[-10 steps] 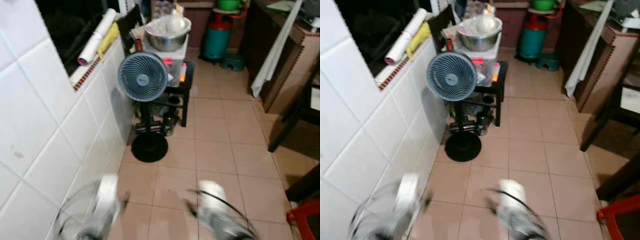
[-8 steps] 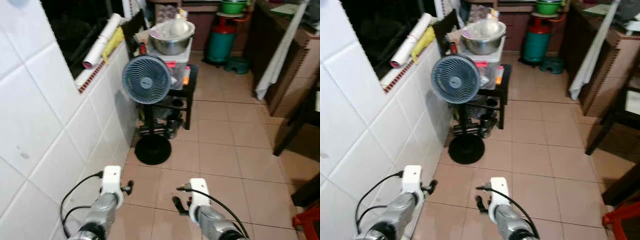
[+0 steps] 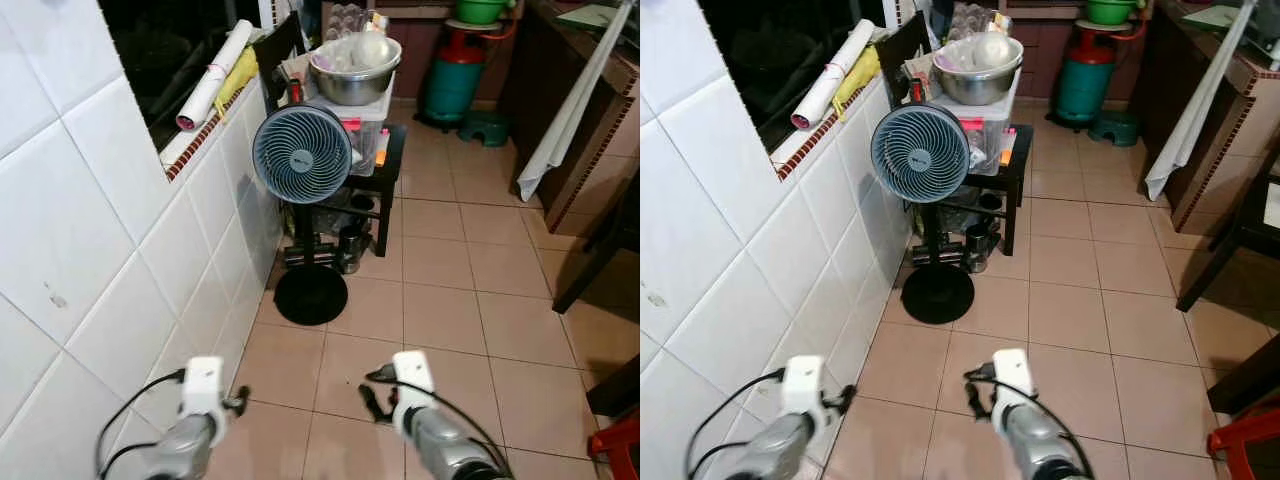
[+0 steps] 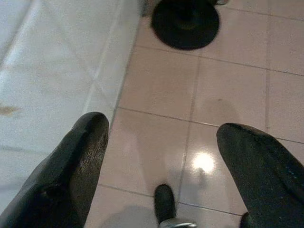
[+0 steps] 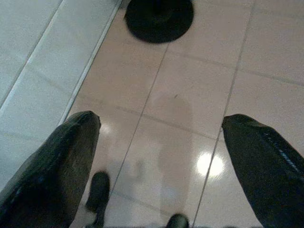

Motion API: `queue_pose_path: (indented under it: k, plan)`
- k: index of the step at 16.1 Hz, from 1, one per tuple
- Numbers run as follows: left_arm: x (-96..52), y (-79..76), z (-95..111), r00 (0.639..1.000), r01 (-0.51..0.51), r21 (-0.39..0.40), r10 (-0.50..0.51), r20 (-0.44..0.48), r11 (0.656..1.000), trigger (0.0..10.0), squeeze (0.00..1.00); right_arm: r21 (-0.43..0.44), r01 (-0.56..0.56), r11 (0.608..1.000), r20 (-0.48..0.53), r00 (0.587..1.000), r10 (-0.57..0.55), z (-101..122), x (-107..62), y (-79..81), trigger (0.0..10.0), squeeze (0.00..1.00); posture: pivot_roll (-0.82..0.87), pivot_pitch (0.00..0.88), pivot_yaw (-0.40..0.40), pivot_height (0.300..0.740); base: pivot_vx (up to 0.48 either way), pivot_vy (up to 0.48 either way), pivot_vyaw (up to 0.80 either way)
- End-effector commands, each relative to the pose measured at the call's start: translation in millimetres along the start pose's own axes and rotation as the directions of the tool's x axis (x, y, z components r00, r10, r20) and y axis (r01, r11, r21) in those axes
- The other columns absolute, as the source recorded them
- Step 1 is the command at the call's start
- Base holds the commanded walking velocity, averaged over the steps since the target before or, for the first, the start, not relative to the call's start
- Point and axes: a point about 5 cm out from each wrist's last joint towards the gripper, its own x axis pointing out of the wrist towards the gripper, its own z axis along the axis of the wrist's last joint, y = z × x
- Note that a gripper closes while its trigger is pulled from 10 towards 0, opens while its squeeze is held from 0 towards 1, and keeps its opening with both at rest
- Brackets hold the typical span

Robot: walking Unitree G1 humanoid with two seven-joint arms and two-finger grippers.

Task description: Setting the table

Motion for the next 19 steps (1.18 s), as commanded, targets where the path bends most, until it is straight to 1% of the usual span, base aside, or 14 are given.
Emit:
queue_pose_path:
  k: [1,3,4,5,6,8,9,10,11,12,14,16,18,19]
  plan:
    - [-6.1,15.1,-4.2,0.999,0.000,-0.007,0.001,0.036,1.000,10.0,0.00,0.041,-0.025,0.999,0.058,0.998,0.022,6.9,-0.2,-1.4,10.0,0.00,0.10,0.000,0.056,0.740,0.000,0.000,0.00]
    - [-11.6,23.5,-12.6,0.999,-0.010,-0.033,0.012,0.038,0.999,10.0,0.00,0.060,-0.024,0.998,0.079,0.997,0.020,6.4,-1.2,-1.5,10.0,0.00,0.11,0.003,0.056,0.740,0.000,0.000,0.00]
    - [-12.8,24.6,-14.3,0.999,-0.007,-0.029,0.009,0.040,1.000,10.0,0.00,0.061,-0.024,0.998,0.081,0.997,0.019,5.5,-1.3,-0.3,10.0,0.00,0.12,0.002,0.060,0.740,0.000,0.000,0.00]
    - [-13.4,24.0,-14.3,0.999,0.004,-0.007,-0.004,0.047,1.000,10.0,0.00,0.050,-0.024,0.998,0.081,0.996,0.020,4.3,-1.3,1.9,10.0,0.00,0.12,0.000,0.067,0.740,0.000,0.000,0.00]
    - [-12.2,19.7,-10.6,0.997,0.034,0.008,-0.035,0.065,0.999,10.0,0.00,0.046,-0.028,0.999,0.093,0.995,0.023,3.3,-1.6,5.4,10.0,0.00,0.11,0.000,0.073,0.740,0.000,0.000,0.00]
    - [-9.8,12.0,-0.1,0.989,0.099,0.038,-0.103,0.109,0.994,10.0,0.00,0.058,-0.017,0.998,0.109,0.994,0.011,2.2,-2.7,4.6,10.0,0.00,0.09,0.000,0.087,0.740,0.000,0.000,0.00]
    - [-9.4,11.7,2.1,0.987,0.106,0.042,-0.110,0.115,0.994,10.0,0.00,0.061,-0.016,0.998,0.115,0.993,0.009,2.1,-3.0,4.5,10.0,0.00,0.08,0.000,0.091,0.740,0.000,0.000,0.00]
    - [-7.7,10.1,8.2,0.983,0.126,0.047,-0.131,0.126,0.991,10.0,0.00,0.044,-0.010,0.999,0.150,0.989,0.004,4.8,-4.2,2.9,10.0,0.00,0.04,0.000,0.119,0.740,0.000,0.000,0.00]
    - [-6.0,7.0,12.8,0.978,0.157,0.067,-0.165,0.126,0.985,10.0,0.00,0.039,0.022,0.999,0.185,0.982,-0.029,8.3,-5.5,-1.3,10.0,0.00,0.02,0.000,0.131,0.740,0.000,0.000,0.00]
    - [-3.3,1.8,18.3,0.973,0.185,0.083,-0.194,0.123,0.979,10.0,0.00,0.038,0.057,0.998,0.220,0.973,-0.064,13.0,-7.1,-7.7,10.0,0.00,0.00,0.000,0.145,0.740,0.000,0.000,0.00]
    - [1.0,-7.9,27.9,0.967,0.207,0.097,-0.219,0.128,0.973,10.0,0.00,0.033,0.083,0.996,0.257,0.962,-0.088,19.4,-9.0,-16.1,10.0,0.00,-0.05,0.000,0.162,0.740,0.000,0.000,0.00]
    - [5.6,-22.0,38.5,0.961,0.225,0.073,-0.234,0.149,0.971,10.0,0.00,0.012,0.115,0.993,0.282,0.953,-0.114,21.7,-12.3,-25.5,10.0,0.00,-0.07,0.000,0.163,0.740,0.000,0.000,0.00]
    - [9.5,-40.7,49.4,0.950,0.261,0.031,-0.262,0.172,0.965,10.0,0.00,-0.036,0.141,0.989,0.323,0.939,-0.122,34.0,-14.7,-36.8,10.0,0.00,-0.13,0.000,0.142,0.740,0.000,0.000,0.00]
    - [10.2,-46.4,52.8,0.945,0.269,0.028,-0.270,0.185,0.963,10.0,0.00,-0.062,0.146,0.987,0.349,0.930,-0.116,41.0,-16.0,-39.8,10.0,0.00,-0.15,0.000,0.138,0.740,0.000,0.000,0.00]
